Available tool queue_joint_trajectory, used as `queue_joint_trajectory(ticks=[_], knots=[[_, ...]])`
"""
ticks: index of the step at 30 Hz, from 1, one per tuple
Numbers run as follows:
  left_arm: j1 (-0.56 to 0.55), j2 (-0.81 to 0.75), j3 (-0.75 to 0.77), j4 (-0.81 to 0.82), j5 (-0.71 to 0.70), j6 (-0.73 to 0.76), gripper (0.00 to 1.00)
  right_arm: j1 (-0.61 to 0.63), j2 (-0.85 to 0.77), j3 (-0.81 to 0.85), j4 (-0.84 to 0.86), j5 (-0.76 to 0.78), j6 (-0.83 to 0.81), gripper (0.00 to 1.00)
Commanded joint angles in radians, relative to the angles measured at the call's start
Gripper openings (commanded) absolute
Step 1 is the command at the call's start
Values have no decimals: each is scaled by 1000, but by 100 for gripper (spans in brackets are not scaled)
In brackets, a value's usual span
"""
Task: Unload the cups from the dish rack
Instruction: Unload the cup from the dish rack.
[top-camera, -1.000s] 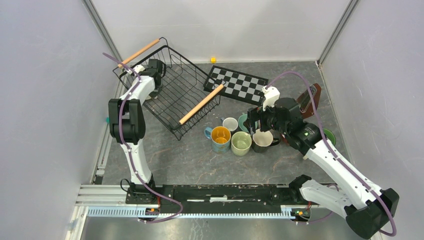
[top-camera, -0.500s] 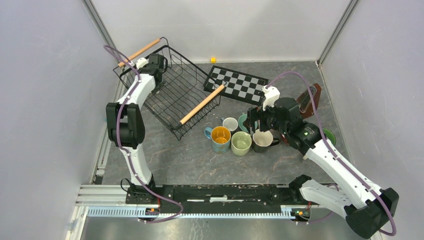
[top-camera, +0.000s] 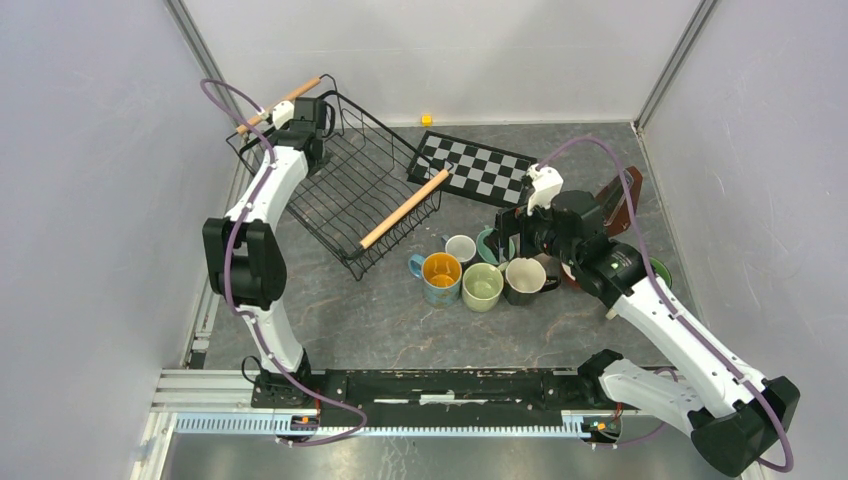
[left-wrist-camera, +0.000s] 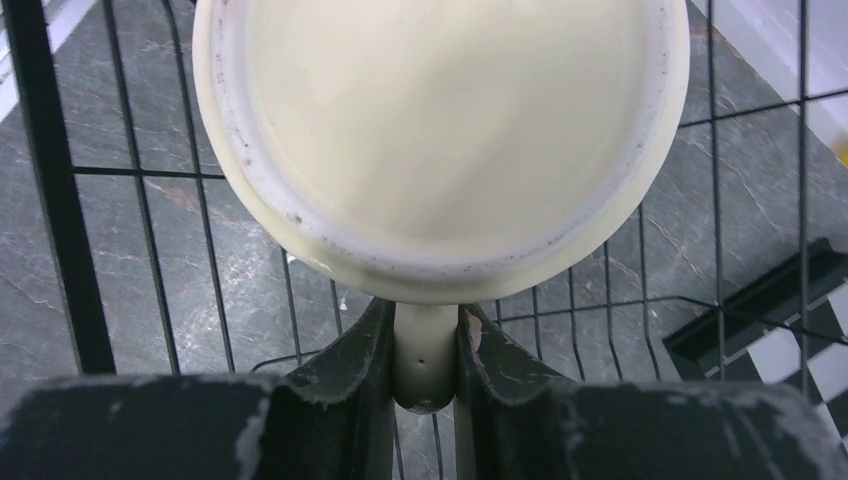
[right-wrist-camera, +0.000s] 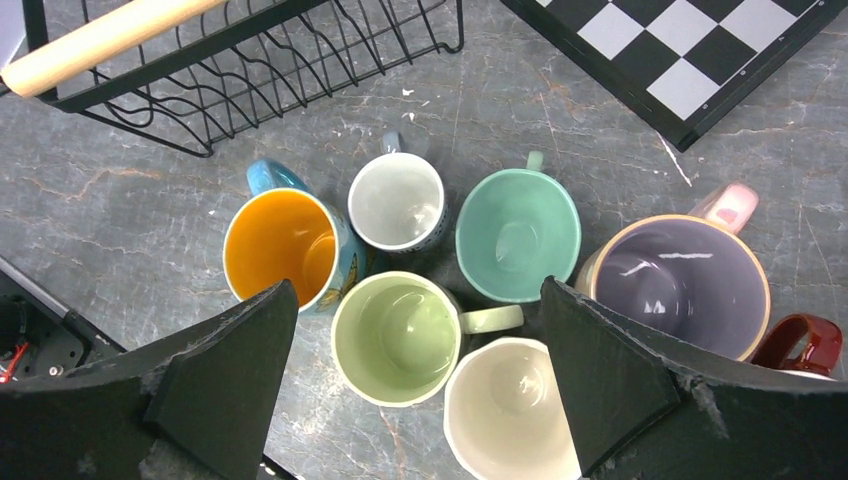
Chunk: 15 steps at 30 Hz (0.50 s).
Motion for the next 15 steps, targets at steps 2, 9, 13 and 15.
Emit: queue_joint_trajectory(ticks=[2,9,13,15], knots=[[-27,-120,69,70,7,52,2,3,-1,58,61,-33,35,98],[-55,-170,74,62,53,79,2,4,3,77,110,-55,73,98],[-89,-213,88,48,93,101,2,3,16,84,155,-80,104,98],[-111,-243,84,41,115,103,2,0,24,94,179,-90,121,98]])
